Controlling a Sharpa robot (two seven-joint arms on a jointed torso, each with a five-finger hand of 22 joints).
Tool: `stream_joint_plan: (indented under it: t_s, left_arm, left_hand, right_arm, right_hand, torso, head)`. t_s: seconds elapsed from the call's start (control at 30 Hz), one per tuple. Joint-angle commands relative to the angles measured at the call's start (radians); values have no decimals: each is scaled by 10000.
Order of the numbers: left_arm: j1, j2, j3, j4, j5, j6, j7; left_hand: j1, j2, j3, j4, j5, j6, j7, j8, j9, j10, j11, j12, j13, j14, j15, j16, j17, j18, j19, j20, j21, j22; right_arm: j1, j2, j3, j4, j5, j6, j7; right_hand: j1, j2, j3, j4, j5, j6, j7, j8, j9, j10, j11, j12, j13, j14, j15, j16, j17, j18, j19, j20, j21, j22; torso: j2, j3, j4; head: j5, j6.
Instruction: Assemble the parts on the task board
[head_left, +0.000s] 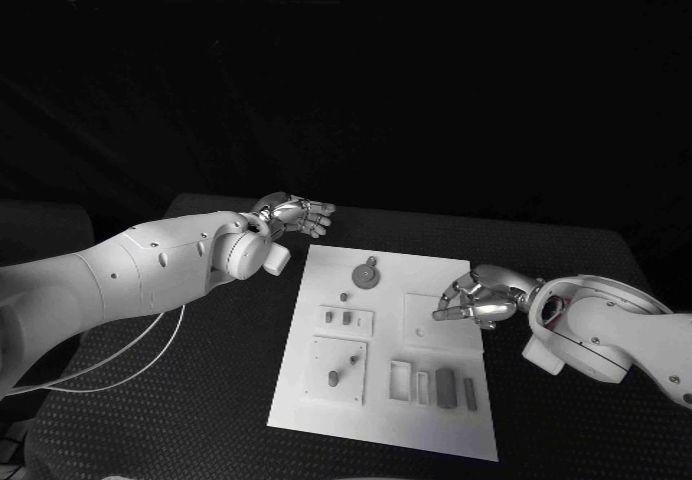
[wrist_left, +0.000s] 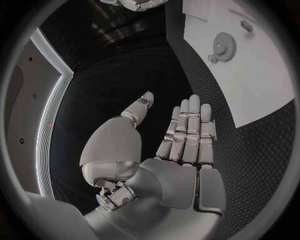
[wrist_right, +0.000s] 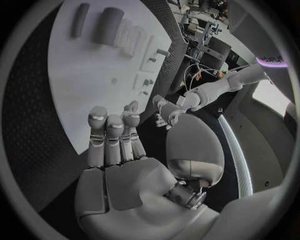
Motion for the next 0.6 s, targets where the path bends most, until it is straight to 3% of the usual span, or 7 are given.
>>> stream_joint_plan:
  t_s: [0.03,0.1,0.2,0.27,0.37,0.4,0.6]
  left_arm:
    - [-5,-14,5,-37,13,262,119]
    - [-13,-16,4,-46,13,315,170]
    - [-18,-11,4,-21,13,361,203]
    - [-39,-3,4,-5,13,414,231]
    - [-53,-14,4,-11,13,379,227]
    - [-54,-13,4,-20,13,373,227]
    - [-77,-35,4,-4,13,368,239]
  left_hand:
    - [23,76,-26,6,-11,4,-50,37,-10,39,20,4,-11,68,17,-48,18,167,75,3,-32,14]
    - [19,70,-30,7,-12,3,-52,37,-11,38,21,4,-13,67,17,-53,23,166,75,4,-34,15]
    - [15,58,-36,4,-14,-3,-64,37,-15,31,23,1,-18,60,21,-67,31,164,71,5,-40,18]
    - [11,59,-38,5,-14,-10,-74,36,-18,20,28,-4,-23,55,23,-77,38,163,69,7,-45,19]
    - [5,65,-40,9,-14,-15,-81,35,-21,15,30,-6,-26,53,25,-84,45,162,68,8,-49,21]
    - [4,67,-40,10,-14,-17,-83,35,-21,14,31,-6,-27,53,25,-86,46,161,68,8,-50,21]
    - [-1,73,-42,14,-14,-22,-84,34,-24,11,33,-6,-31,53,26,-94,55,161,68,9,-54,24]
  right_arm:
    - [-7,-146,2,98,1425,2563,-1420]
    - [-7,-240,-51,202,1333,2857,-1780]
    - [-10,-350,-103,295,1161,3337,-2155]
    - [-22,-442,-138,353,1125,3731,-2486]
    - [-33,-470,-239,398,983,3701,-2617]
    - [-34,-477,-264,414,932,3685,-2642]
    - [-44,-455,-383,627,242,3207,-2705]
  right_hand:
    - [-155,220,-63,141,109,246,36,-4,64,22,-114,142,1,212,-126,5,45,486,290,-215,60,141]
    - [-434,326,-360,168,44,173,59,-69,89,-26,-96,140,-17,217,-112,-54,78,486,227,-248,47,128]
    - [-584,622,-803,-66,405,226,23,-98,177,-48,-129,181,-43,251,-141,-125,176,486,159,-316,55,109]
    - [-826,902,-1195,-208,745,264,2,-125,227,-44,-144,202,-65,268,-159,-166,247,486,136,-326,74,101]
    - [-1237,1313,-2002,-659,1406,297,-23,-212,290,-58,-174,209,-114,286,-189,-256,369,486,65,-361,74,76]
    - [-1283,1409,-2151,-804,1443,314,-27,-237,303,-59,-182,211,-127,297,-193,-283,399,486,59,-371,73,66]
    - [-1533,1574,-2450,-1088,1744,428,-58,-323,329,-11,-211,185,-207,378,-225,-424,478,486,68,-363,37,-2]
  torso:
    - [-47,6,-33]
    - [-61,34,-71]
    - [-74,38,-88]
    - [-83,44,-102]
    - [-95,55,-121]
    - [-93,55,-120]
    - [-107,56,-151]
  head:
    - [-256,19]
    - [-382,-11]
    - [-536,-42]
    - [-783,-57]
    - [-940,-93]
    - [-989,-100]
    - [-1330,-214]
